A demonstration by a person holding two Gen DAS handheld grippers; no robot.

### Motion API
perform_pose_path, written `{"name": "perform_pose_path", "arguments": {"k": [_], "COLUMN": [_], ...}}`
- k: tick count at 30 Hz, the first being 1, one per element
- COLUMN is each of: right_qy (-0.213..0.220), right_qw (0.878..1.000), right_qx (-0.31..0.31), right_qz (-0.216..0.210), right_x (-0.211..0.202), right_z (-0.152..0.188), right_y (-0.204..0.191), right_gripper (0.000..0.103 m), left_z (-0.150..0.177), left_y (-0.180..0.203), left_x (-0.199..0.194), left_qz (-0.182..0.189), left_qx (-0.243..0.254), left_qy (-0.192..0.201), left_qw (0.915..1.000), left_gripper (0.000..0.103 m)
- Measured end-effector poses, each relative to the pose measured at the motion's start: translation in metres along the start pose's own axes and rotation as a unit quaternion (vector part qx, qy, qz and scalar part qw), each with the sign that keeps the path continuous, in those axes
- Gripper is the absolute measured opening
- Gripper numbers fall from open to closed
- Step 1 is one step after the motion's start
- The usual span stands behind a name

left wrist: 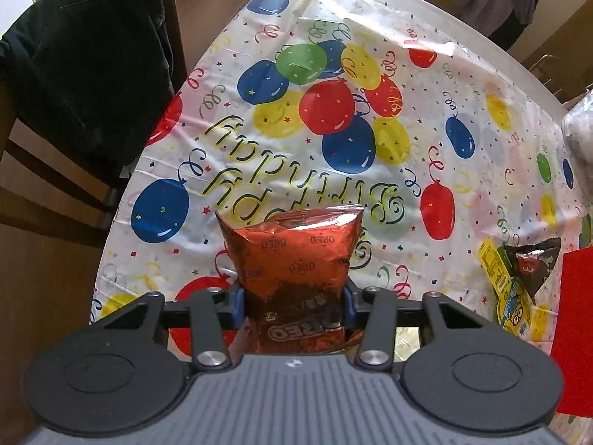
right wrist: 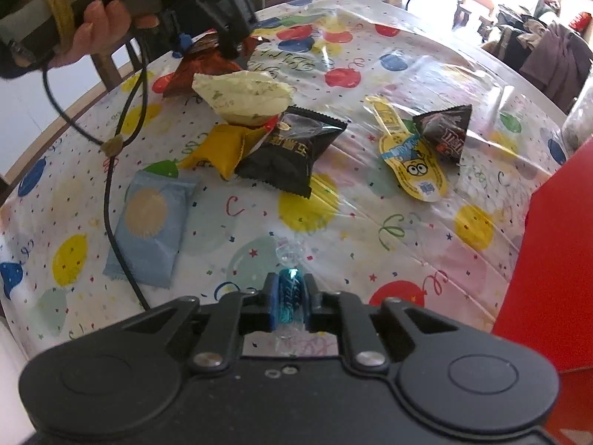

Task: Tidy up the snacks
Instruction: 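Grasp the orange Oreo bag with the left gripper while the right grasps the blue candy, then carry the Oreo bag and blue candy over the cardboard box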

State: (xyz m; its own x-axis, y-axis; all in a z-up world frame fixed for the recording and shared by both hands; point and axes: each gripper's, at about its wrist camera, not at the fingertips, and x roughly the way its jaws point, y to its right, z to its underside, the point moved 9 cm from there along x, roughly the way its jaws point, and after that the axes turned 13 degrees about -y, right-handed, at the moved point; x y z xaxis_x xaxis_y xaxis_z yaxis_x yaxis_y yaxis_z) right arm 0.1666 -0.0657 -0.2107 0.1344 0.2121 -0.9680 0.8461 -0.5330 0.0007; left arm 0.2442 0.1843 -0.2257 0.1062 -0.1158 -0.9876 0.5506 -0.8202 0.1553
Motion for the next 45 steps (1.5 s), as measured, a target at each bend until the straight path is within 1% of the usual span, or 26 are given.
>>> {"name": "perform_pose_path", "arguments": {"k": [7,11,16,18,23,28,33,39,45], "right_qy": [0.008,0.019,0.041,0.051,0.074,0.096,0.119,0.149,0.166], "right_qw": [0.999,0.998,0.995,0.994,0.99,0.986,0.981,0.972,0.963], "right_qx": [0.036,0.057,0.084,0.095,0.114,0.133,0.151,0.182,0.209], "right_qz": [-0.008,-0.013,-0.019,-0.022,-0.029,-0.031,-0.019,0.001,0.018], "right_x": [-0.004,-0.011,-0.029,-0.037,-0.059,-0.082,-0.108,-0.138,-0.16], "right_z": [0.005,0.009,0.013,0.014,0.018,0.023,0.03,0.041,0.058], "right_y": [0.005,0.008,0.013,0.016,0.022,0.03,0.045,0.077,0.117], "right_gripper": [0.011,0.011,0.011,0.011,0.011,0.011,0.011,0.011,0.011], "left_z": [0.009,0.015,0.028,0.035,0.051,0.07,0.088,0.11,0.129], "left_y": [-0.012,-0.018,-0.02,-0.019,-0.008,0.014,0.045,0.099,0.161], "left_x": [-0.007,-0.017,-0.038,-0.048,-0.073,-0.095,-0.11,-0.128,-0.144], "left_qz": [0.007,0.011,0.022,0.02,0.014,0.024,0.025,0.022,0.024], "left_qx": [-0.007,-0.007,0.003,0.008,0.039,0.069,0.111,0.176,0.23], "left_qy": [0.012,0.026,0.046,0.054,0.081,0.09,0.104,0.124,0.146], "left_qw": [0.9999,0.9996,0.9987,0.9983,0.9959,0.9932,0.9881,0.9763,0.962], "left_gripper": [0.044,0.044,0.044,0.044,0.044,0.044,0.044,0.044,0.044]}}
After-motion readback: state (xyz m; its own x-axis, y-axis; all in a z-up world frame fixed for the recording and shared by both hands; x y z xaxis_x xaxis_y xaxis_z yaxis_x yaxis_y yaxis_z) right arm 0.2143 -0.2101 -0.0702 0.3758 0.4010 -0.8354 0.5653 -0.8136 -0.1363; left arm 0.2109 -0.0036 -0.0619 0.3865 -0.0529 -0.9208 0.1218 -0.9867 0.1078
